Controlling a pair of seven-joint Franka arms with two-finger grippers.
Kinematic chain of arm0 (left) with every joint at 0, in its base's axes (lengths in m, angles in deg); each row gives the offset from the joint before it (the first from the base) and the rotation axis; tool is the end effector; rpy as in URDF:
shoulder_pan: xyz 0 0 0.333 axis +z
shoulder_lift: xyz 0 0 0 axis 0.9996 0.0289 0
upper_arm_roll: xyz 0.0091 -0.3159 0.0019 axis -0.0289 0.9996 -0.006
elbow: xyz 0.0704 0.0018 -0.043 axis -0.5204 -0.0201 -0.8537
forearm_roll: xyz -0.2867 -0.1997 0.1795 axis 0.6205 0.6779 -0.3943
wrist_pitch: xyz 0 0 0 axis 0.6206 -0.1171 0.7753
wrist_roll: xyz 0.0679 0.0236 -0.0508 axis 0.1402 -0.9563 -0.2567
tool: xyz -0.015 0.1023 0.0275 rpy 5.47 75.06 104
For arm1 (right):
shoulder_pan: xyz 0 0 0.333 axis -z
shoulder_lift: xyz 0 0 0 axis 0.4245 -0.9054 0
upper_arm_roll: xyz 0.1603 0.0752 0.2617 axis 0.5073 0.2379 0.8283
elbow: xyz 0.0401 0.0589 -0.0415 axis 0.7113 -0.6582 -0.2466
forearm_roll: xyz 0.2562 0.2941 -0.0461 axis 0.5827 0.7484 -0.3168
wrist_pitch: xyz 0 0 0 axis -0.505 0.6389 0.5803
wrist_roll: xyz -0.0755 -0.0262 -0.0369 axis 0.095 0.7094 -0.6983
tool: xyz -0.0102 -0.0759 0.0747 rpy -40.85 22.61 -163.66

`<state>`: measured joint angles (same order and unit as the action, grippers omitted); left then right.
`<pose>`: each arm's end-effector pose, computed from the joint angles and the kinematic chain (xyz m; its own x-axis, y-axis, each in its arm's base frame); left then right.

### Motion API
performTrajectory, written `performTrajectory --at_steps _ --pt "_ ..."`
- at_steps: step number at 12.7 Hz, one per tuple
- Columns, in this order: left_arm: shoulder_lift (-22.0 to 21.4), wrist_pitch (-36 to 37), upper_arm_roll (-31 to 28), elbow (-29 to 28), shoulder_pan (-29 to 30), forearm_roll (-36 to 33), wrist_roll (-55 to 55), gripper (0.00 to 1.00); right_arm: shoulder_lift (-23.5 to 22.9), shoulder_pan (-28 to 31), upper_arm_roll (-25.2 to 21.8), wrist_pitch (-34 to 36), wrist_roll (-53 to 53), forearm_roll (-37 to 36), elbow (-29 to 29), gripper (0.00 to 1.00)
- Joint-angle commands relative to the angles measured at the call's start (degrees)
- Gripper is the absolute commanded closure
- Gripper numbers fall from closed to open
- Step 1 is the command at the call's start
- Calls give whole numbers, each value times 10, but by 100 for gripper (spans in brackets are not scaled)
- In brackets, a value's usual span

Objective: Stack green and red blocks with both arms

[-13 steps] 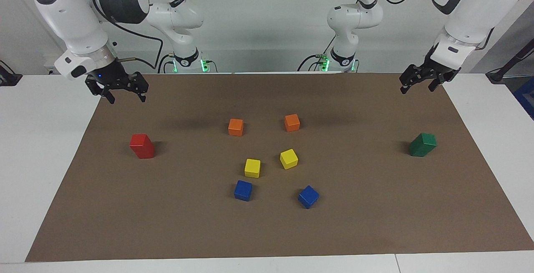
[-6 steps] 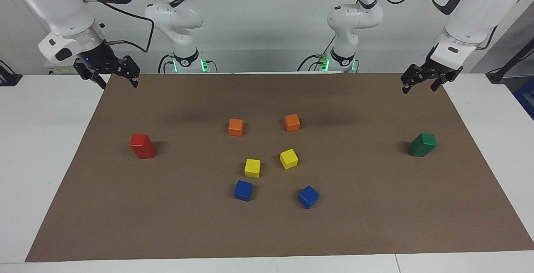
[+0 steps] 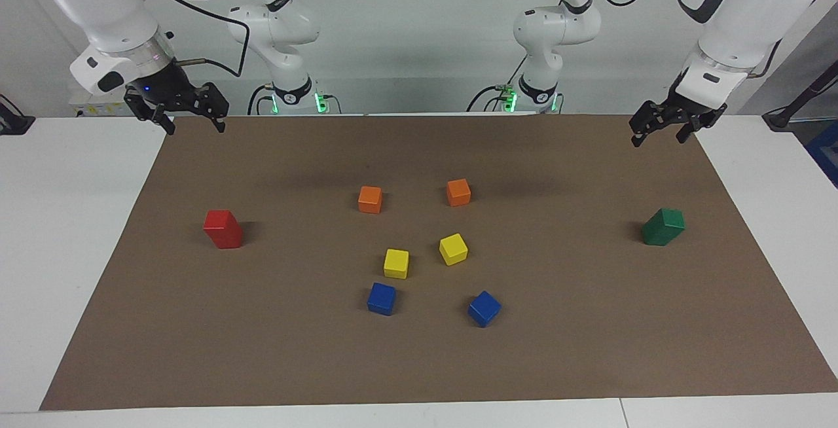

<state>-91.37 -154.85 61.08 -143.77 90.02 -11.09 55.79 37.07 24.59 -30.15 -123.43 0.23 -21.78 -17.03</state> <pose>0.5469 -0.0073 0.6012 0.9998 0.0035 -0.0220 0.0033 -1.0000 -0.0079 0.5307 -0.0318 0.6093 0.9969 0.0024 -0.0782 0.0006 -0.9997 -0.0237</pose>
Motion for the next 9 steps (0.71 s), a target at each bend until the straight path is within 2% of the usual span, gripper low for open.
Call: performTrajectory --at_steps 1,9 --pt "-13 2 -6 -8 -8 -9 -6 0 -10 -5 -13 17 -8 -3 18 0" --pt "-12 2 -6 -5 -9 -5 -6 0 -10 -1 -13 14 -13 -6 17 0"
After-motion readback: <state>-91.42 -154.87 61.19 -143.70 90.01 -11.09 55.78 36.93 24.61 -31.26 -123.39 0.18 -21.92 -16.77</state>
